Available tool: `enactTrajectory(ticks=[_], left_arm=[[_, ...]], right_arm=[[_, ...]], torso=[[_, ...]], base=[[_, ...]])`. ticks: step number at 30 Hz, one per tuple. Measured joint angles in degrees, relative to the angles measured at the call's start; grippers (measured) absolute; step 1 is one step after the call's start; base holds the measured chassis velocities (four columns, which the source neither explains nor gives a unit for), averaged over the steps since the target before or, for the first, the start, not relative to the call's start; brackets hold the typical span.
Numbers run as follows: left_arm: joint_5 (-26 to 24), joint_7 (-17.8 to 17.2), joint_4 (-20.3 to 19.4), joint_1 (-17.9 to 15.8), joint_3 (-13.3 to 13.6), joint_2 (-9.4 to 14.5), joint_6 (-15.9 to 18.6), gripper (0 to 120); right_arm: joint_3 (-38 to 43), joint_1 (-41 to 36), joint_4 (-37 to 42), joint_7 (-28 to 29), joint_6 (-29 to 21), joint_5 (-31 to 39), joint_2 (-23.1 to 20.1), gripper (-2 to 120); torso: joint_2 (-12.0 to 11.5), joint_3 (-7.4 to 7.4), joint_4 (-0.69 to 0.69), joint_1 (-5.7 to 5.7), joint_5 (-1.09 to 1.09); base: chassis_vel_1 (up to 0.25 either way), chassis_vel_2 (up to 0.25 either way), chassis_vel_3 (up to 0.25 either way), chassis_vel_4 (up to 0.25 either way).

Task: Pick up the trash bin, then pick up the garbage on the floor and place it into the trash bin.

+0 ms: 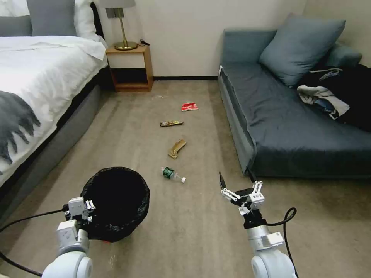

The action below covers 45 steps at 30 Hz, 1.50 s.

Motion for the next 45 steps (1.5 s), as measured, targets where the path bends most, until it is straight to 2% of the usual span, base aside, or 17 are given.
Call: enactTrajectory(ticks=[5,8,13,28,36,45], left_arm=[[2.15,0.77,0.43,0.32,-0.99,-0.06,-1.52,6],[3.25,2.39,1.43,-0.12,-3.64,0.16,-2.80,6],[1.76,3.57,2.52,-0.45,-6.02,1.13,-3.14,6],[0.36,3.79,2.96,0.05,-6.93,0.41,-4.03,6],[-0.55,3.80,1.66,0.54,-5.84,-0.14,-3.85,6],[-0.74,3.78,2.18,0.66,-5.94,-0.13,-4.41,6]], right_arm=[[-0.03,-0.15,-0.02,-0.48,0.27,-0.60,0.12,100],[0.02,-0.47,-0.05,-0.64,0.83,-0.92,0.13,100],[0.20,-0.78,-0.29,-0.70,1.52,-1.04,0.21,100],[0.47,-0.85,-0.84,-1.01,3.15,-0.98,0.35,100],[0.45,-0.93,-0.38,-1.04,3.23,-1.40,0.58,100],[0.24,-0.35,-0.59,-0.83,3.14,-2.56,-0.72,100]], torso=[[0.00,0.00,0.00,0.00,0.01],[0.00,0.00,0.00,0.00,0.00],[0.00,0.00,0.00,0.00,0.00],[0.00,-0.01,0.00,0.00,0.01],[0.00,0.00,0.00,0.00,0.01],[0.00,0.00,-0.01,0.00,0.00]], base=[[0.000,0.000,0.000,0.000],[0.000,0.000,0.000,0.000],[0.000,0.000,0.000,0.000],[-0.012,0.008,0.010,-0.010],[-0.190,0.162,0.186,-0.155],[-0.235,0.235,0.238,-0.240]])
